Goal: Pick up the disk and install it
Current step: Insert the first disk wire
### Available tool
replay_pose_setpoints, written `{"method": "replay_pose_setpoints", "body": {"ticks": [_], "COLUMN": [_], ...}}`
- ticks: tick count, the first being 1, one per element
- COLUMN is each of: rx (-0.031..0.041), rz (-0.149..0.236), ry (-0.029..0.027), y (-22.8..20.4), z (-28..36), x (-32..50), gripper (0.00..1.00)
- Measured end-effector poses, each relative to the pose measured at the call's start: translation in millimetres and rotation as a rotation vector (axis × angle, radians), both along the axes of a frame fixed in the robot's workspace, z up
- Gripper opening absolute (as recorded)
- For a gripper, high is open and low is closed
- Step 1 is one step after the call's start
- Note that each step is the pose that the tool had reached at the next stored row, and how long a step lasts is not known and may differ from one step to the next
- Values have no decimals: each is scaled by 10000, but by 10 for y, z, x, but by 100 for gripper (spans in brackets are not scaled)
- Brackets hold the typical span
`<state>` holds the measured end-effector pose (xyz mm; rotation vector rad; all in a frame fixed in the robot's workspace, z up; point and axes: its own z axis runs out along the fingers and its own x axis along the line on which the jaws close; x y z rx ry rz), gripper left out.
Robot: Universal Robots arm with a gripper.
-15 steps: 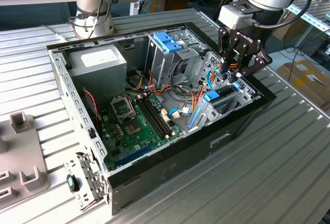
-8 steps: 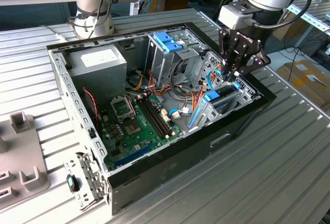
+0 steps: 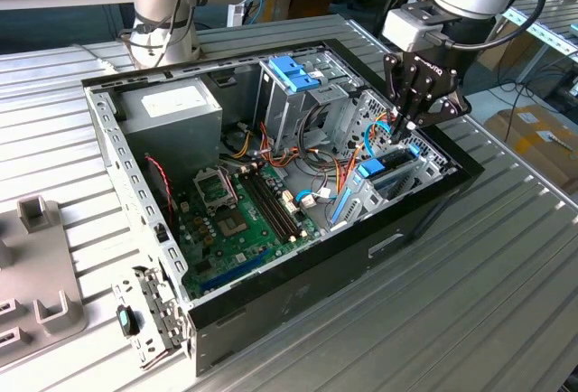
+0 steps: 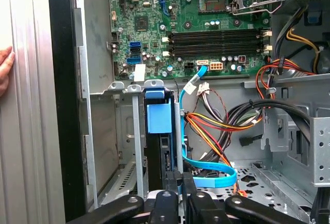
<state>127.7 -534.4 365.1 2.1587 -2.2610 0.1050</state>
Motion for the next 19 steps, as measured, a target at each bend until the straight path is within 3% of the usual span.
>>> {"method": "replay_pose_setpoints", "body": {"ticks": [5, 10, 12, 19], "rx": [3, 12, 11, 11], "rz": [5, 109, 175, 193], "ry": [-2, -118, -209, -219], "y": [0, -2, -3, -3], "z": [-1, -13, -22, -23], "x": [-1, -37, -64, -66], "gripper": [16, 16, 16, 16]}}
